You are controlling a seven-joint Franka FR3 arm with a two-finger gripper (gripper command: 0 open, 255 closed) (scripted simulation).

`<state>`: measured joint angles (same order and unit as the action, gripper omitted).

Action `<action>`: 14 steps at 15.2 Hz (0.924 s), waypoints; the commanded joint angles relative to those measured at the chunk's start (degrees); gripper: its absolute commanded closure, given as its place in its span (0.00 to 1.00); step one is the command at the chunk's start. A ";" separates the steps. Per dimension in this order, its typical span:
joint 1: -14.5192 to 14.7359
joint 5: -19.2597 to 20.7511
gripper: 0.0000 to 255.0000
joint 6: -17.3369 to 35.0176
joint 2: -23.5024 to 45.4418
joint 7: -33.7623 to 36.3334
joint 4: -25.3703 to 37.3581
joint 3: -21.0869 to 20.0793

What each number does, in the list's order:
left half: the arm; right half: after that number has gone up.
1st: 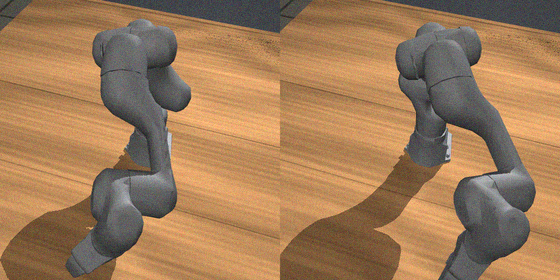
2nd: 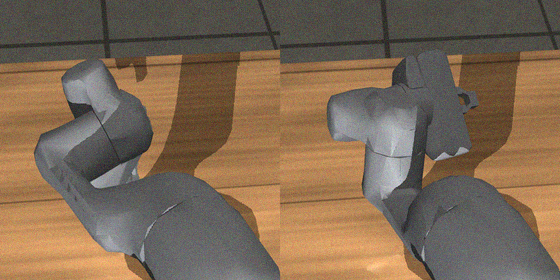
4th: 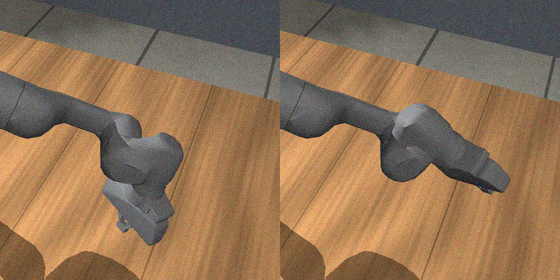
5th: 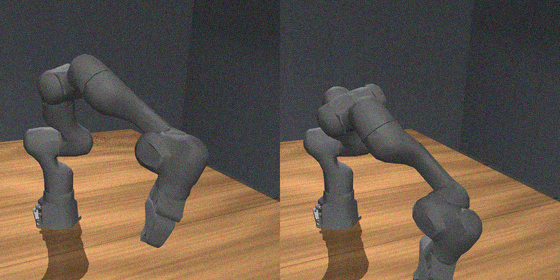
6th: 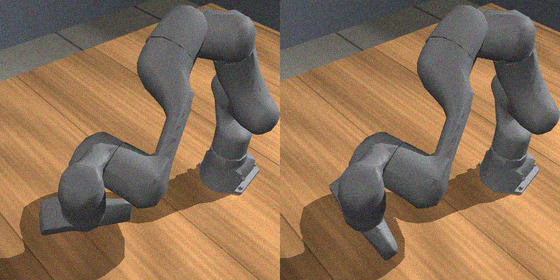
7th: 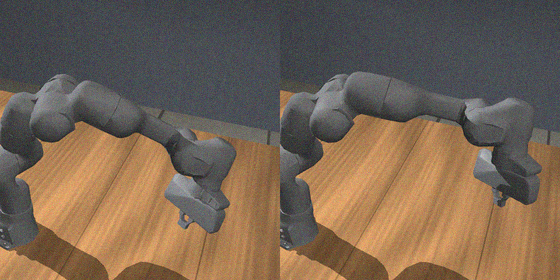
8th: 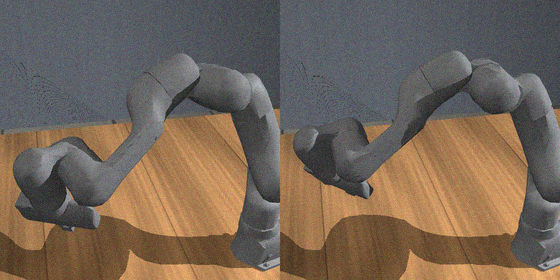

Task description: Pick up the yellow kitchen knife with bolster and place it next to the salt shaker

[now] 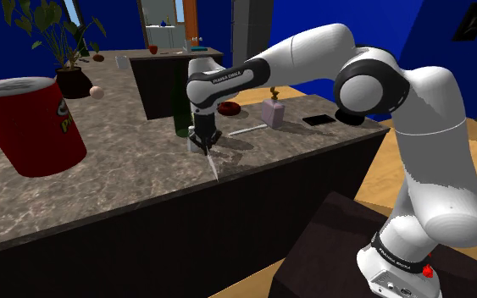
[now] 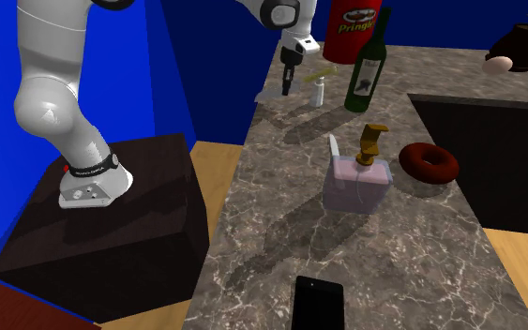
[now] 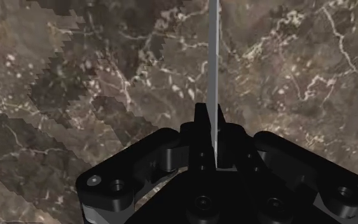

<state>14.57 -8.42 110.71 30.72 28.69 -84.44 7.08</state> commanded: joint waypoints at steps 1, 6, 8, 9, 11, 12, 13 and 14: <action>0.01 -0.09 1.00 1.26 0.37 -0.17 -0.97 -0.05; 0.01 -0.20 1.00 2.44 0.90 -0.30 -1.63 -0.10; 0.01 -0.20 1.00 2.44 0.90 -0.30 -1.63 -0.10; 0.01 -0.20 1.00 2.44 0.90 -0.30 -1.63 -0.10; 0.01 -0.20 0.00 2.44 0.90 -0.30 -1.63 -0.10; 0.01 -0.20 0.00 2.44 0.90 -0.30 -1.63 -0.10; 0.01 -0.20 0.00 2.44 0.90 -0.30 -1.63 -0.10; 0.01 -0.20 0.00 2.44 0.90 -0.30 -1.63 -0.10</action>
<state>14.58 -8.62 113.14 31.62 28.39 -86.07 6.98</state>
